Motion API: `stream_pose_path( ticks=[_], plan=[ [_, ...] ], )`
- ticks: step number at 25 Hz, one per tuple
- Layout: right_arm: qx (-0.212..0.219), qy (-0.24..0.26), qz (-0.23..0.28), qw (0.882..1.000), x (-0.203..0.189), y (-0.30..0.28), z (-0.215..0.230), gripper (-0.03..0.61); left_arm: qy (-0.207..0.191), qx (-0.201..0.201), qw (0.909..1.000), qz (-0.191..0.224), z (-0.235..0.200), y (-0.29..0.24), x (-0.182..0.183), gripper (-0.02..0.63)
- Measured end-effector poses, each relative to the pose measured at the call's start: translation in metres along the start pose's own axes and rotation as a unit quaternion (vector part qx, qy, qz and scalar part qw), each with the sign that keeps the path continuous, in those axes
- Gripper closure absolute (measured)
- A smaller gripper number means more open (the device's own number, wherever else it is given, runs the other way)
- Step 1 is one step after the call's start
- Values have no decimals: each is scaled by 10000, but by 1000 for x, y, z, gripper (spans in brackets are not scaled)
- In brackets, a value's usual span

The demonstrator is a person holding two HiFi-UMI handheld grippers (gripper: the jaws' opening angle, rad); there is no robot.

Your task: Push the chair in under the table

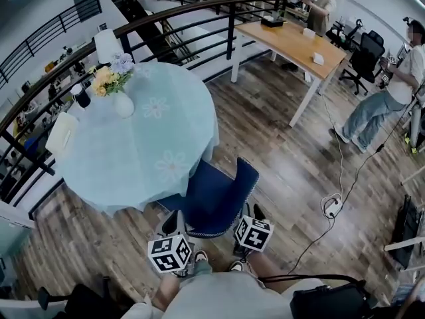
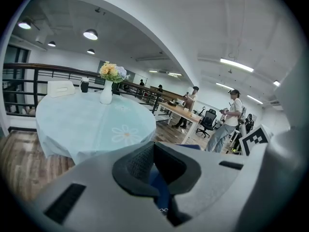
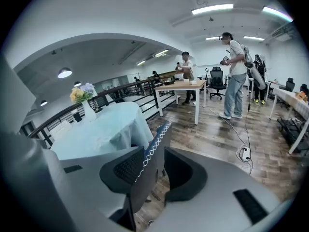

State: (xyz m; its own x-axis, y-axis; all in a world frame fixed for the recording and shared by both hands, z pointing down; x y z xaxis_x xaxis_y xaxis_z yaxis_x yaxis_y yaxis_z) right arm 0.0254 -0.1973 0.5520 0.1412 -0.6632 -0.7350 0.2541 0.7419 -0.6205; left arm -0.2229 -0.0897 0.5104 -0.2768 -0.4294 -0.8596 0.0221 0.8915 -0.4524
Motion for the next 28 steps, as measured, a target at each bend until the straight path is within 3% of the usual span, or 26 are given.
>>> stream_pose_path(
  ticks=[7,17,23,28],
  plan=[
    [273,331,373,9984,8,25,4,447,-48,-80,10000,30,19,8,-4,609],
    [559,273,680,9957,14,61,30,543,-177,-142,9997,0,56,26,-14,609],
    [1323,-57,799,9880,10,75,45,554,-194,-138,9997,-14,76,35,-26,609],
    [1704,245,893,9810,10,86,48,560,-227,-138,9996,11,92,39,-31,609]
  ],
)
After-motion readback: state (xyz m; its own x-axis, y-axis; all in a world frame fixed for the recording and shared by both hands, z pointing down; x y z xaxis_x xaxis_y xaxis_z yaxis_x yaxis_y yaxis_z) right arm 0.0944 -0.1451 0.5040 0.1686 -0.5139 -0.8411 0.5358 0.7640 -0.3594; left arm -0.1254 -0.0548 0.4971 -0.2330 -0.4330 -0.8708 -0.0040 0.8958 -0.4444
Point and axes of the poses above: the fingertips, and each gripper's own axes: y backward along the fingers, z to its right, x out of its top, the point moved 9 cm from there along y, backward along the fingers, and after that the axes turned 5 degrees about -y, right-handed, at the moved point
